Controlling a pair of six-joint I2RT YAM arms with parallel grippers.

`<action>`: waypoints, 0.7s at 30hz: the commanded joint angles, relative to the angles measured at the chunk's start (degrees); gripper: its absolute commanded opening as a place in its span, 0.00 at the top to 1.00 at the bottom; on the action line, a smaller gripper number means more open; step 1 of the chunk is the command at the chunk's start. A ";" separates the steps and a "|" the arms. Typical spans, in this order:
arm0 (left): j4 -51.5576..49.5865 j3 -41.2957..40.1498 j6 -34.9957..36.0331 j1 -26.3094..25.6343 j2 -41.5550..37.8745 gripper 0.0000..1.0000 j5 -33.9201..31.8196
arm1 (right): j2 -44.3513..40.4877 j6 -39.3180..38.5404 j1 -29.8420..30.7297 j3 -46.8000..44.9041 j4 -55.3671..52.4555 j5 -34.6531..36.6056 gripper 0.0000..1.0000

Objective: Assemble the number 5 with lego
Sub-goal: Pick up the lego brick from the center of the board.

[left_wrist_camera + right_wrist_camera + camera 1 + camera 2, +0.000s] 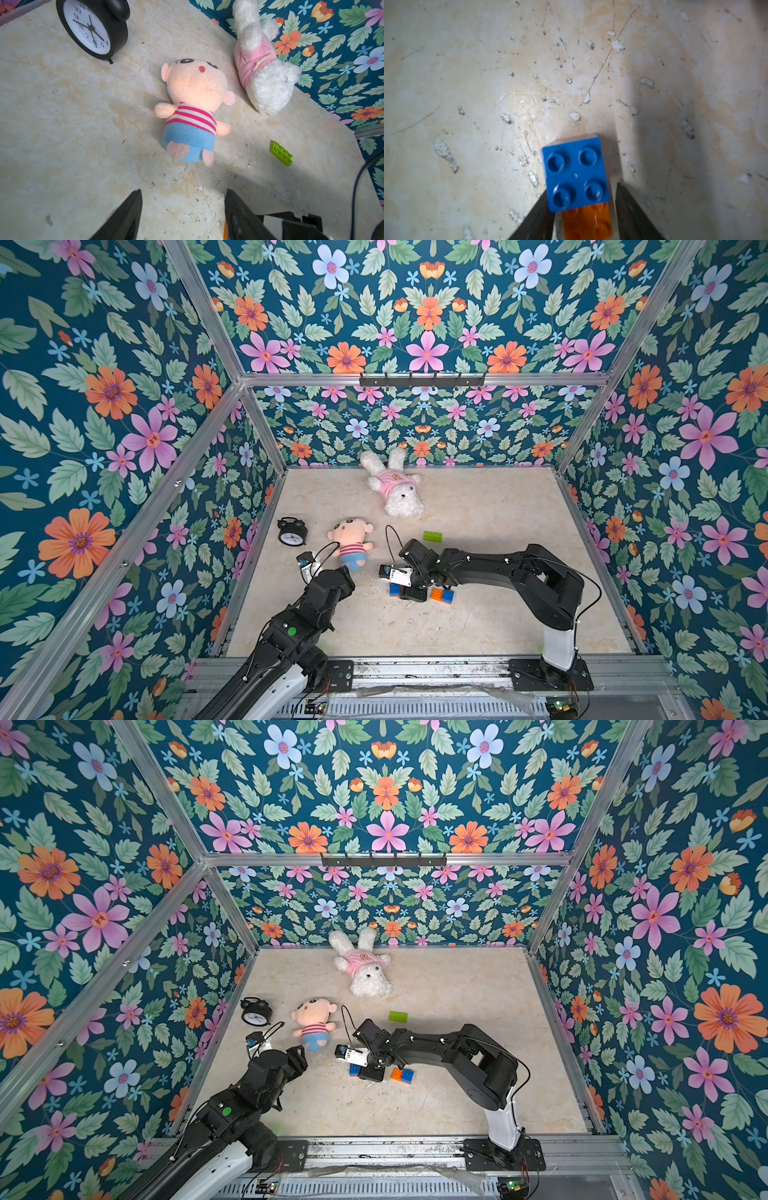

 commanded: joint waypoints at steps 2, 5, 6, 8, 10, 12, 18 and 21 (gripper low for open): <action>0.71 -0.10 0.61 0.06 -0.02 0.32 -0.03 | 1.53 -1.08 0.14 -0.55 -4.62 1.08 0.61; 0.64 0.00 0.70 0.02 0.01 0.32 0.05 | 0.80 -0.74 0.14 -0.73 -4.88 2.58 0.62; 0.60 0.03 0.75 0.03 -0.05 0.32 0.11 | 0.25 -0.66 0.13 -1.06 -4.44 3.21 0.63; 0.45 0.10 0.75 0.03 0.01 0.32 0.13 | -0.66 -0.34 0.14 -1.81 -3.21 4.27 0.65; 0.45 0.10 0.64 0.01 -0.05 0.32 0.22 | -1.33 0.30 0.11 -1.87 -3.18 4.52 0.67; 0.94 0.12 0.91 0.02 0.01 0.32 0.99 | -2.84 1.34 0.14 -2.07 -2.73 4.44 0.67; 9.31 -0.36 5.84 0.02 3.11 0.32 9.79 | -12.91 6.36 -0.27 -4.66 -0.91 5.29 0.70; 15.22 -0.20 7.33 0.02 7.57 0.32 17.39 | -19.94 9.11 -1.10 -9.18 -1.17 5.45 0.69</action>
